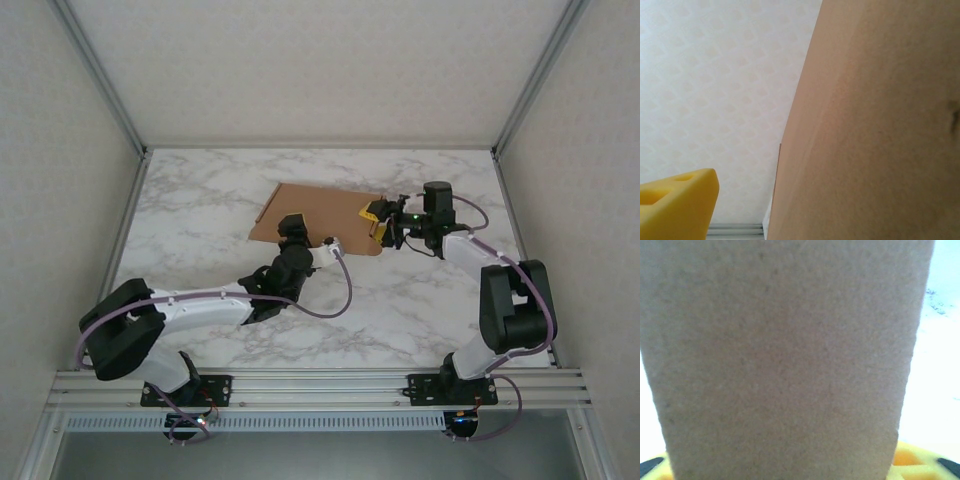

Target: Fold the paper box

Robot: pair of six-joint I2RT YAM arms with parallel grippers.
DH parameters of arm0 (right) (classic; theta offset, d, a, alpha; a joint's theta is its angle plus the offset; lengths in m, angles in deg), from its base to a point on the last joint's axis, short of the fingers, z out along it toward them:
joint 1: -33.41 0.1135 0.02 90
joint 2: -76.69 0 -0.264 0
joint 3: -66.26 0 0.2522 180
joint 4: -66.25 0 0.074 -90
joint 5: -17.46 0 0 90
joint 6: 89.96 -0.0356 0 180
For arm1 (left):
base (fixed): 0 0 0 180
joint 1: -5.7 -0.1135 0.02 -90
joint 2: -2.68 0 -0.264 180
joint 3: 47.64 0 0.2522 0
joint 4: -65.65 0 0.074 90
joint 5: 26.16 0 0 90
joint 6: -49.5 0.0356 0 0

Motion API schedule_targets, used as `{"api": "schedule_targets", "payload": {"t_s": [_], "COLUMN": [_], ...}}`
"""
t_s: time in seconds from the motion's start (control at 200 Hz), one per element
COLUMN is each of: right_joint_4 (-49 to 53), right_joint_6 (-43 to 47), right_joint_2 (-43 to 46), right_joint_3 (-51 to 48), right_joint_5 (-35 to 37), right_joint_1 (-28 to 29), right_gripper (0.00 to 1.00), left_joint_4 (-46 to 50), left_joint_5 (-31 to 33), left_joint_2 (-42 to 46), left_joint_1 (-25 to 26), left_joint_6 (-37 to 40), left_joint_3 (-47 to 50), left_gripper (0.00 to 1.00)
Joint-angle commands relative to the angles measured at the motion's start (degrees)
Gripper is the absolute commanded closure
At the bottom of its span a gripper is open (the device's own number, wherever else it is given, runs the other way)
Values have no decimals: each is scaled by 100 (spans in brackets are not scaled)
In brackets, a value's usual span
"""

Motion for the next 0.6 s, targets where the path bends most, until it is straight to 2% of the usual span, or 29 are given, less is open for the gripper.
{"api": "schedule_targets", "payload": {"t_s": [0.0,0.12,0.345,0.596], "right_joint_4": [-179,-263,-761,-922], "right_joint_6": [-151,-252,-730,-970], "right_joint_2": [241,283,349,430], "right_joint_3": [-13,-43,-144,-136], "right_joint_5": [-366,-370,-383,-353], "right_joint_1": [95,141,290,373], "right_gripper": [65,65,65,66], "left_joint_4": [-284,-542,-1872,-2586], "left_joint_5": [-27,15,393,474], "left_joint_2": [-235,-342,-785,-1194], "left_joint_1": [-61,-80,-98,-98], "left_joint_6": [157,234,866,989], "left_joint_3": [-97,-40,80,35], "left_gripper": [16,16,14,20]}}
